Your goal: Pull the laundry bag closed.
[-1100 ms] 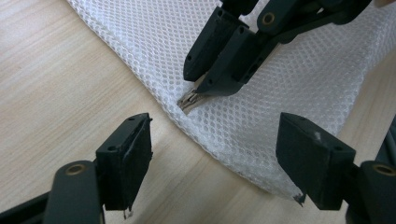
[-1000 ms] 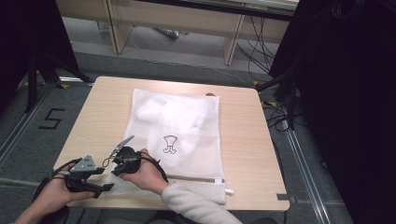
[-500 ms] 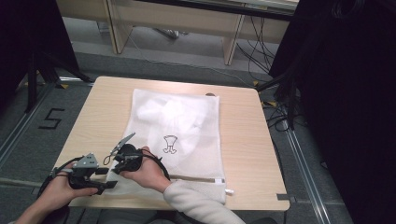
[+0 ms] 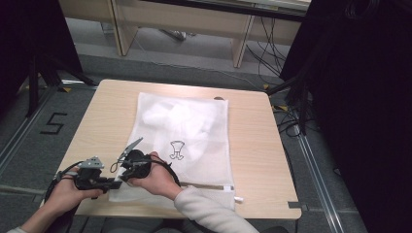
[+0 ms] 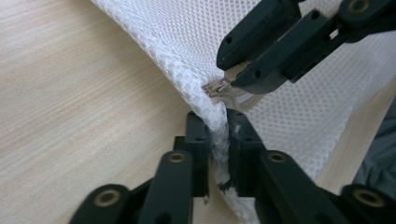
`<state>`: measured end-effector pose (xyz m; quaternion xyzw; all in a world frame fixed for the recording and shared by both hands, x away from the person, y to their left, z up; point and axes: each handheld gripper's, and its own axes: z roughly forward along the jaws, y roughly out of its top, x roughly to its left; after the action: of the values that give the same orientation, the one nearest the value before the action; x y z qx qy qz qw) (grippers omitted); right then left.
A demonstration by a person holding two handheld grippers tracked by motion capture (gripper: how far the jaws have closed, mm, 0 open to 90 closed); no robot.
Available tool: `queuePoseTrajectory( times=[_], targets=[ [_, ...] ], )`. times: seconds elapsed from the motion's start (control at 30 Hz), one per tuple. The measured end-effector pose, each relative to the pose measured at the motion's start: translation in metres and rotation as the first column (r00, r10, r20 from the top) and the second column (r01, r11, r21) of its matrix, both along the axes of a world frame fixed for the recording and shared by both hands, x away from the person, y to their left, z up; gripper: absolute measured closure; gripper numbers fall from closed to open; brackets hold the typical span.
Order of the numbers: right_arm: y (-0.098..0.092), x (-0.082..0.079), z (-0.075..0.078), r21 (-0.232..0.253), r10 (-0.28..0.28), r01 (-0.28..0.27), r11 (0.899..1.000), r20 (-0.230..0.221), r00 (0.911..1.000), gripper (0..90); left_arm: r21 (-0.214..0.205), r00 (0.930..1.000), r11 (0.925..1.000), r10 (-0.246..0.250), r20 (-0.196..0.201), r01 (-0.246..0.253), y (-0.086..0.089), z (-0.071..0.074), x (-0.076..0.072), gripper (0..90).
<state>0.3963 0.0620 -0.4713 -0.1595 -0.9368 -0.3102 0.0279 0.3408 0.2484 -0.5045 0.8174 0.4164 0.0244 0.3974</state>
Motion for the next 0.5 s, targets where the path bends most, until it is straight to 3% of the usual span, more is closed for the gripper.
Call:
queuePoseTrajectory(
  times=[0.27, 0.5],
  targets=[
    [-0.0054, -0.0030, -0.0017, -0.026, 0.018, -0.018, 0.999, 0.009, 0.9998, 82.3, -0.029, 1.0000, 0.9996, -0.003, 0.002, 0.003, -0.0033, 0.0032, -0.0026, 84.8],
    [-0.0075, -0.0065, -0.0016, -0.051, 0.001, 0.000, 0.999, 0.002, 1.0000, 82.5, -0.046, 0.9999, 0.9989, 0.007, 0.011, -0.007, -0.0020, 0.0051, -0.0038, 85.3]
  ],
)
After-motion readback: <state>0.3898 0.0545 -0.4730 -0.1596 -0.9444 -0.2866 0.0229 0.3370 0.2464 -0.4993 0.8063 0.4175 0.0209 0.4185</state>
